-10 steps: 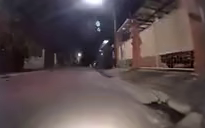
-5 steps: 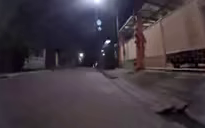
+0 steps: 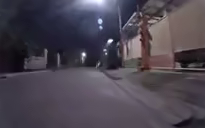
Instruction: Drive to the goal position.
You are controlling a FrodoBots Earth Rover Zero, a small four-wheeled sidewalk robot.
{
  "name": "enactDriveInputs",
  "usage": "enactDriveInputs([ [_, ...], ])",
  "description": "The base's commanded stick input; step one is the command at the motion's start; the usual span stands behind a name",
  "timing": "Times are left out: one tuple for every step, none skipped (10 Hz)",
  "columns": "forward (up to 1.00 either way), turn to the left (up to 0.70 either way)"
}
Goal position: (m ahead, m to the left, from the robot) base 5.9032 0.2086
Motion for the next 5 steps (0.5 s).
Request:
enactDriveInputs([
  [0.70,0.00],
  [0.70,0.00],
  [0.70,0.00],
  [0.70,0.00],
  [0.70,0.00],
])
